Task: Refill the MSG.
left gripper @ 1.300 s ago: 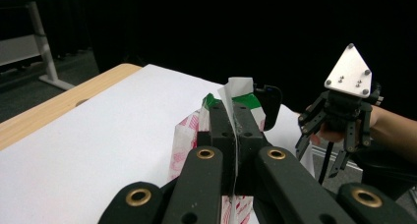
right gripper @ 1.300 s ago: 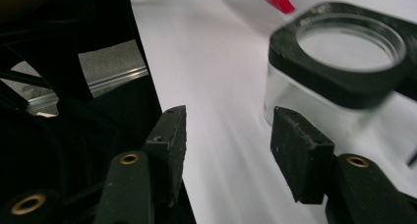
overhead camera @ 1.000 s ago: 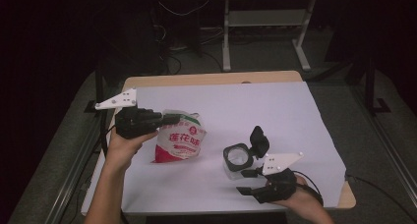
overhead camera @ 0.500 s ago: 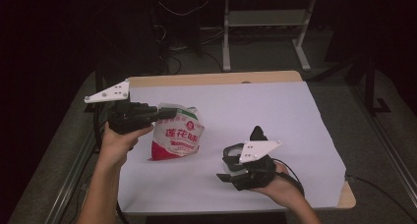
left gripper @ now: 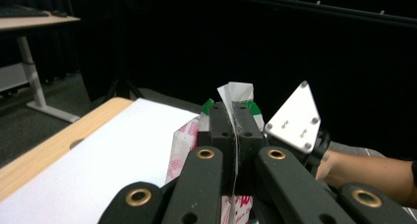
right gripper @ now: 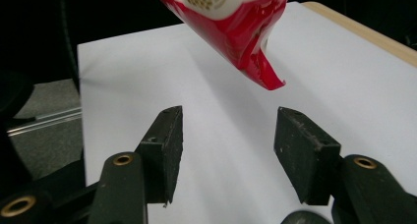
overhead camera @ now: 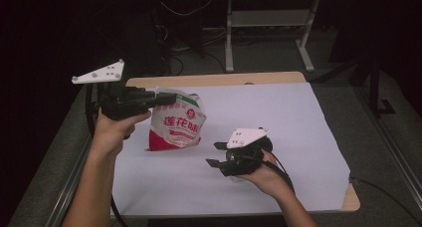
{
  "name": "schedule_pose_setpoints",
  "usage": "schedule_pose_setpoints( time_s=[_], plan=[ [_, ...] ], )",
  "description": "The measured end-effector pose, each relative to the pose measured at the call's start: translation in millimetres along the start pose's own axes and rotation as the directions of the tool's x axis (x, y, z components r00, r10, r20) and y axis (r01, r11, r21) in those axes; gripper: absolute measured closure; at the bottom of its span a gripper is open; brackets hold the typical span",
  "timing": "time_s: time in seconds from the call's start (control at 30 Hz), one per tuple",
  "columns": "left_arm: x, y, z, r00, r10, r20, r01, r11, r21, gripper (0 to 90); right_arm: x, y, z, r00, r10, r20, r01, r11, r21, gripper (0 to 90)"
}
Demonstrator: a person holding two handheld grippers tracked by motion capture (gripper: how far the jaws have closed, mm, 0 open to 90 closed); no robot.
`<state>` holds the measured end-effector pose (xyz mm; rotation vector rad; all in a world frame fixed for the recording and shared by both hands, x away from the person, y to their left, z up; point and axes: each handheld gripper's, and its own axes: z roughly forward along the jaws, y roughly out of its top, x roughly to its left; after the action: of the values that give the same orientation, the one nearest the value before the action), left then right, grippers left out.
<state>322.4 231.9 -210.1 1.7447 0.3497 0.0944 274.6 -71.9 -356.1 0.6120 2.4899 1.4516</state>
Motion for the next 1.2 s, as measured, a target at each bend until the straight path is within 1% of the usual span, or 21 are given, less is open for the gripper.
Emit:
schedule_pose_setpoints(
  time_s=[0.17, 0.23, 0.37, 0.43, 0.57, 0.63, 0.7, 0.73, 0.8, 0.93, 1.07, 1.13, 1.2],
  plan=[
    [-2.5, 9.9, 1.0, 0.9999, 0.016, 0.002, -0.016, 0.9999, -0.002, 90.0, -1.3, 4.5, 7.3, 0.9992, -0.016, 0.036, 0.016, 1.0, -0.002, 42.4],
    [-4.1, 10.3, 2.1, 0.9998, 0.018, 0.006, -0.018, 0.9998, 0.0, 90.0, -1.5, 5.6, 9.4, 0.9985, -0.022, 0.05, 0.022, 1.0, -0.003, 42.1],
    [-6.0, 8.6, 5.9, 0.9996, 0.019, 0.018, -0.02, 0.9998, 0.004, 90.0, -0.7, 6.7, 16.8, 0.9979, -0.028, 0.059, 0.027, 0.999, 0.018, 41.0],
    [-6.9, 7.1, 7.8, 0.9995, 0.016, 0.028, -0.017, 0.9999, 0.003, 90.0, 0.0, 7.5, 20.8, 0.9964, -0.047, 0.07, 0.045, 0.999, 0.027, 40.6],
    [-8.4, 5.3, 11.1, 0.999, 0.012, 0.042, -0.013, 0.9999, 0.003, 90.0, 0.2, 9.4, 27.2, 0.9957, -0.051, 0.077, 0.05, 0.999, 0.02, 40.5],
    [-8.8, 5.3, 11.7, 0.9987, 0.014, 0.049, -0.015, 0.9999, 0.007, 90.0, -0.1, 10.0, 29.8, 0.9942, -0.066, 0.086, 0.064, 0.998, 0.021, 40.5],
    [-10.1, 5.3, 12.4, 0.9984, 0.012, 0.056, -0.012, 0.9999, 0.004, 90.0, 0.4, 10.4, 32.0, 0.9941, -0.063, 0.088, 0.061, 0.998, 0.025, 40.5],
    [-11.0, 5.2, 12.7, 0.9984, 0.012, 0.055, -0.012, 0.9999, 0.005, 90.0, 1.1, 10.5, 33.1, 0.9938, -0.061, 0.093, 0.059, 0.998, 0.026, 40.5],
    [-12.3, 4.6, 14.0, 0.9983, 0.013, 0.058, -0.014, 0.9999, 0.011, 90.0, 1.2, 10.3, 35.2, 0.993, -0.077, 0.09, 0.075, 0.997, 0.027, 40.5],
    [-13.2, 3.6, 15.8, 0.9979, 0.016, 0.063, -0.018, 0.9996, 0.02, 90.0, 3.4, 10.6, 38.7, 0.9921, -0.086, 0.091, 0.084, 0.996, 0.028, 41.1],
    [-13.7, 3.3, 16.5, 0.9974, 0.014, 0.07, -0.016, 0.9997, 0.017, 90.0, 6.1, 10.4, 42.4, 0.9911, -0.091, 0.097, 0.088, 0.995, 0.039, 42.7],
    [-14.3, 2.9, 16.9, 0.9973, 0.011, 0.073, -0.012, 0.9999, 0.009, 90.0, 7.8, 10.2, 45.2, 0.9877, -0.11, 0.111, 0.105, 0.993, 0.045, 44.0],
    [-15.1, 2.4, 17.7, 0.9973, 0.013, 0.072, -0.013, 0.9999, 0.008, 90.0, 10.3, 9.8, 47.2, 0.9861, -0.122, 0.113, 0.118, 0.992, 0.042, 47.0]
  ],
)
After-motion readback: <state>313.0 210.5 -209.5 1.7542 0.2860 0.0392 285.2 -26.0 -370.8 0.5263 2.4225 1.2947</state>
